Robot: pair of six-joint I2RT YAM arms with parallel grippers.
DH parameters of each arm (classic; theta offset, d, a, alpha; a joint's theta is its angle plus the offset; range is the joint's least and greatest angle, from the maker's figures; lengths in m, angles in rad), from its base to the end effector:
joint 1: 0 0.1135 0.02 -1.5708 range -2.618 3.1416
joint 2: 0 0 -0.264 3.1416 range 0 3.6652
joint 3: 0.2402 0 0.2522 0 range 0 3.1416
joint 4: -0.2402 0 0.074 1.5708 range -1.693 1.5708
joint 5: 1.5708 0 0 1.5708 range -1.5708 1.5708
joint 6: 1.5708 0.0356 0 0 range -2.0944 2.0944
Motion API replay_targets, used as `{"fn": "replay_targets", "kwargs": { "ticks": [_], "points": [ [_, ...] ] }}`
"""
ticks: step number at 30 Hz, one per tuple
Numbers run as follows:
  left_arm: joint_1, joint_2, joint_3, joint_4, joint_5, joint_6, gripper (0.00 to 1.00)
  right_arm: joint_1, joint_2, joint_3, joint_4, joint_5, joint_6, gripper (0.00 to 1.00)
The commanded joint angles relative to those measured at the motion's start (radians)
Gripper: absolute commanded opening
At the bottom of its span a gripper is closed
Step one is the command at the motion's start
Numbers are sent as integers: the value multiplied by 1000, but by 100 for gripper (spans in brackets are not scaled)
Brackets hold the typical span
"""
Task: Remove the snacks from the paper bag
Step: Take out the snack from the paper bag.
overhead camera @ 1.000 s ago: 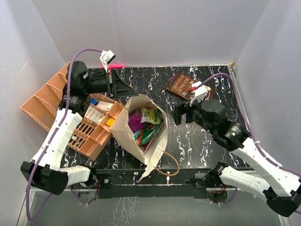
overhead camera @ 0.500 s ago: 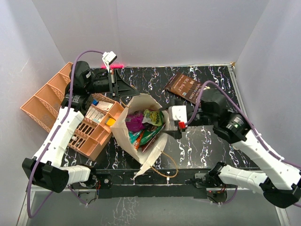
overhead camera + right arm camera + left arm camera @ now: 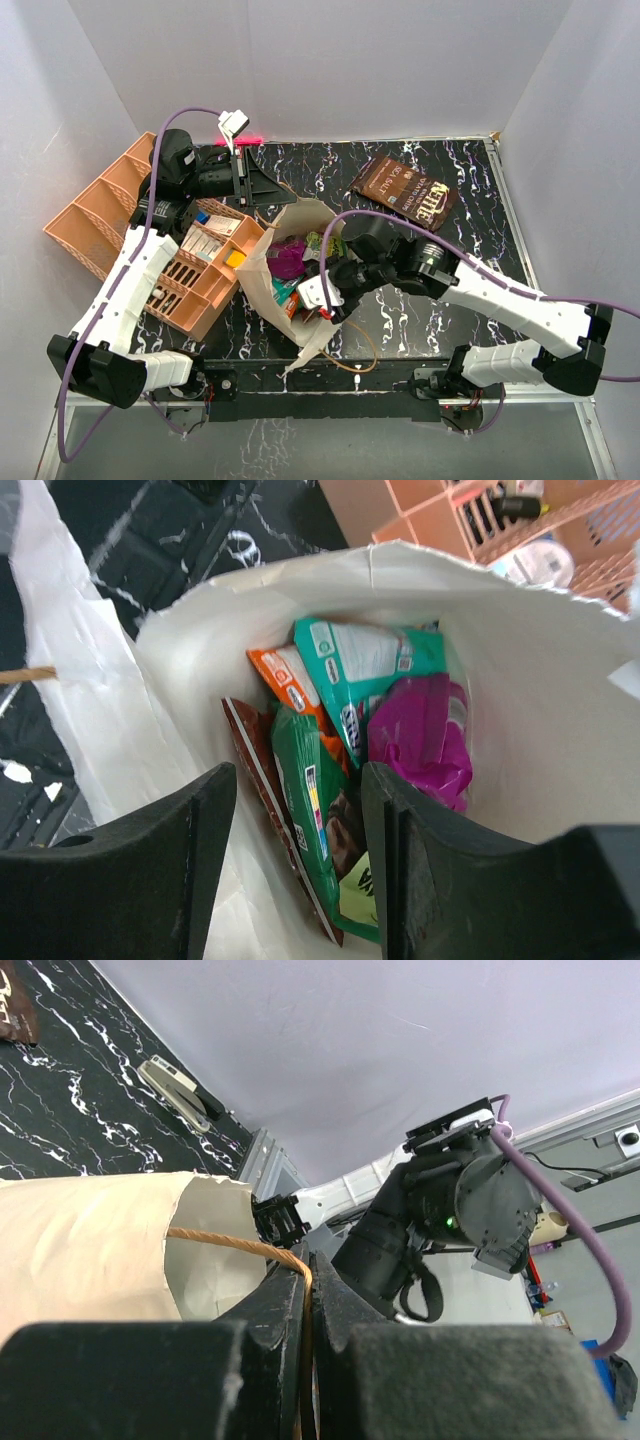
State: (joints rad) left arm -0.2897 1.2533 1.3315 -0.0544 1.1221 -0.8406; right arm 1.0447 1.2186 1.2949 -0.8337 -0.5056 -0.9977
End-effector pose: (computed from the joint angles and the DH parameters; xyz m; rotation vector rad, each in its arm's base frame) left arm 0.2463 -0.1069 0.4454 0.5420 1.7748 -1.6840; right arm 0.1081 0.2205 0.3676 -2.0707 0.9718 0.6101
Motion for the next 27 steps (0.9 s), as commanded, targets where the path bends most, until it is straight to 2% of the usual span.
{"fn": "replay_targets", "kwargs": {
  "ticks": [1, 10, 16, 23, 27],
  "points": [
    [0, -43, 34, 32, 8, -2, 0, 28, 50, 64, -38, 141, -45, 52],
    [1, -52, 40, 39, 12, -12, 0, 45, 130, 60, -43, 261, -57, 50],
    [0, -63, 21, 60, 16, -27, 0, 45, 192, 45, -29, 285, -72, 33],
    [1, -67, 15, 64, 19, -28, 0, 45, 213, -11, 53, 311, -79, 38],
    [1, -69, 6, 59, 25, -21, 0, 44, 217, -34, 88, 319, -84, 36]
  ]
}}
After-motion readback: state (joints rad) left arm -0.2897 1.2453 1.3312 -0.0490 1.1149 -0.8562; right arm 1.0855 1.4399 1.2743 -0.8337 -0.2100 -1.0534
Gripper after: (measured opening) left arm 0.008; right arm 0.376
